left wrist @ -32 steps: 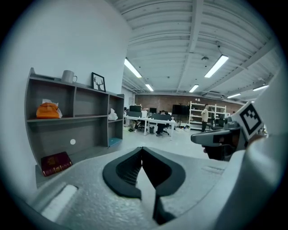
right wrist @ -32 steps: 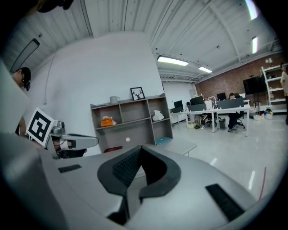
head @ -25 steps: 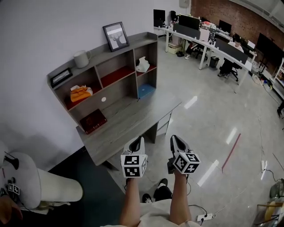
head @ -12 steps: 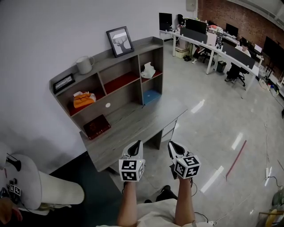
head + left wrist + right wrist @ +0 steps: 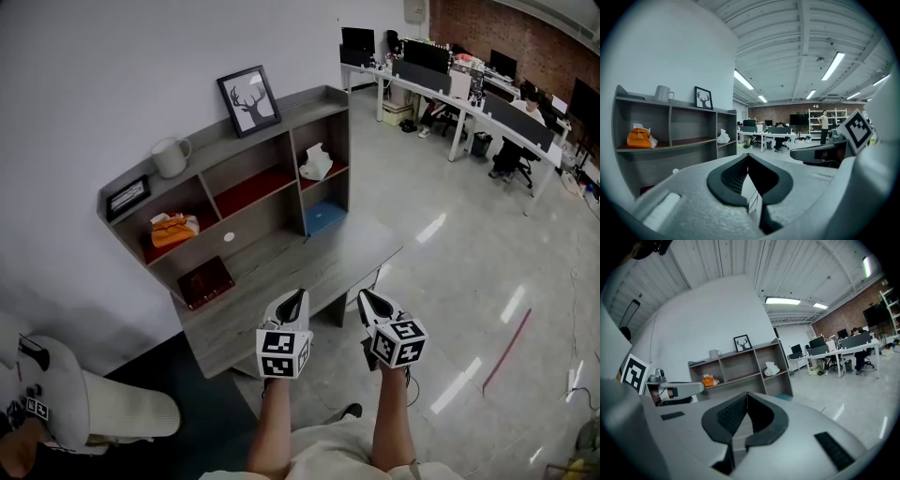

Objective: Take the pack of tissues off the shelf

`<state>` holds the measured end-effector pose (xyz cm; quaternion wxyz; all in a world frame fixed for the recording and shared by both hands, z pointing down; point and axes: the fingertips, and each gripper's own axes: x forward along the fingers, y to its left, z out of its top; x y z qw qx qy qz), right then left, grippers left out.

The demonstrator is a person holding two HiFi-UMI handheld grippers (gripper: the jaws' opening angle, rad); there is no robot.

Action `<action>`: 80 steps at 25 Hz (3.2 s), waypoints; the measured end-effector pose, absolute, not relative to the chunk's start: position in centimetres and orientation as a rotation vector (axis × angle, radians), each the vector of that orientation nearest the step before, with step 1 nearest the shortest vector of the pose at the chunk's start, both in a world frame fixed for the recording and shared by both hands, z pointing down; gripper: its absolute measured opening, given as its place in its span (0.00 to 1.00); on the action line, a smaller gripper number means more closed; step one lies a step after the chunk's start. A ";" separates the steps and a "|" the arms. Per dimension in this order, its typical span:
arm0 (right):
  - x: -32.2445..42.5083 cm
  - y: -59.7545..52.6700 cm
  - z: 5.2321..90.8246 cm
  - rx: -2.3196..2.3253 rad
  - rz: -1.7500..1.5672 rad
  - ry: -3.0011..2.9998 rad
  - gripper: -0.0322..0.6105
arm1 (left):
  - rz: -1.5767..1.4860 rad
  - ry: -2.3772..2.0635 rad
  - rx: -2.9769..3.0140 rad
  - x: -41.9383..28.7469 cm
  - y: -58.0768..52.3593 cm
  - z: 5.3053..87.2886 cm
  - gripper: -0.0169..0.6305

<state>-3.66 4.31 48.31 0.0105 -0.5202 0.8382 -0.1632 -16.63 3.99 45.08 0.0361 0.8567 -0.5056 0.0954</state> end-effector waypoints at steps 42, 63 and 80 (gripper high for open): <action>13.4 -1.8 52.2 -1.773 -0.580 2.560 0.07 | 0.267 -1.450 2.631 -4.1 -7.4 49.5 0.04; 8.2 -15.6 54.5 -1.555 -0.673 2.828 0.07 | 0.278 -1.519 2.557 -4.7 -21.1 50.0 0.04; 5.1 -31.5 53.5 -1.516 -0.581 2.925 0.08 | 0.239 -1.602 2.493 -6.4 -36.9 49.5 0.04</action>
